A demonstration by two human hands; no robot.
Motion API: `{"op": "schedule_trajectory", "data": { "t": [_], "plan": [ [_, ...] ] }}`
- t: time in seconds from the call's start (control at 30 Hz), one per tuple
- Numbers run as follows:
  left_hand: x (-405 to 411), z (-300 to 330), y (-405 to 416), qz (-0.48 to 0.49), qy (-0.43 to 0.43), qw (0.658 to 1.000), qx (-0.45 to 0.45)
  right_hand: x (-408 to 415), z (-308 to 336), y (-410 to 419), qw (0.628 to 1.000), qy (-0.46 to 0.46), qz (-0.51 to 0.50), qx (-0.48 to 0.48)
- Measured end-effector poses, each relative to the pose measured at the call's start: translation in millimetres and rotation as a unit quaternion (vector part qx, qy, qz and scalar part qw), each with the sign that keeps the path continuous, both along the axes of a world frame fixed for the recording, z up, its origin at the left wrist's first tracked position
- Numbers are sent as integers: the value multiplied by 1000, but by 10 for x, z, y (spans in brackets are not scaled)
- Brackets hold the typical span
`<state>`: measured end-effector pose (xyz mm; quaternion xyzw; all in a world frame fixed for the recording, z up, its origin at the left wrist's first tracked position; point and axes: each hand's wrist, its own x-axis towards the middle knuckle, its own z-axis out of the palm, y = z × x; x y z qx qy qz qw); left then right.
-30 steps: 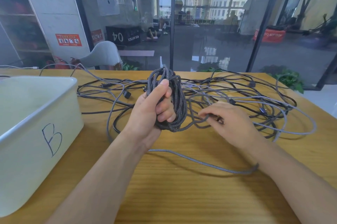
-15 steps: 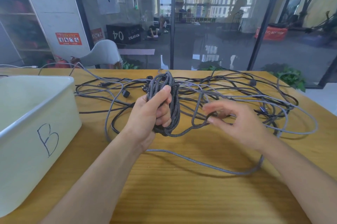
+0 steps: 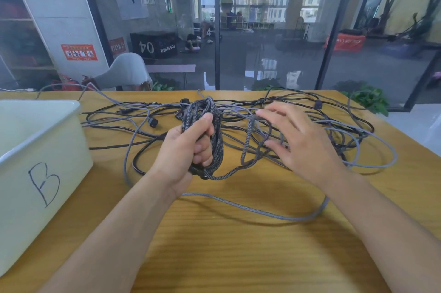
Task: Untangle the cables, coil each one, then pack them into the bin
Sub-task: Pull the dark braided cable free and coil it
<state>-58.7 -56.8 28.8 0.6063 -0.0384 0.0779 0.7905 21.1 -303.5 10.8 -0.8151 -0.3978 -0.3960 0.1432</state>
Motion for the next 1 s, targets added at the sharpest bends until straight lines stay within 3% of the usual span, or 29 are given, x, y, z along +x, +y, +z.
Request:
{"op": "schedule_trajectory", "data": {
  "t": [0.33, 0.63, 1.0],
  "plan": [
    [30, 7, 113, 18, 20, 999, -37, 94, -104, 71, 996, -77, 16, -37],
    [24, -9, 79, -12, 24, 1000, -10, 205, -237, 68, 998, -14, -15, -64],
    [34, -7, 88, -26, 30, 999, 4, 114, -193, 141, 998, -50, 5, -37]
  ]
}}
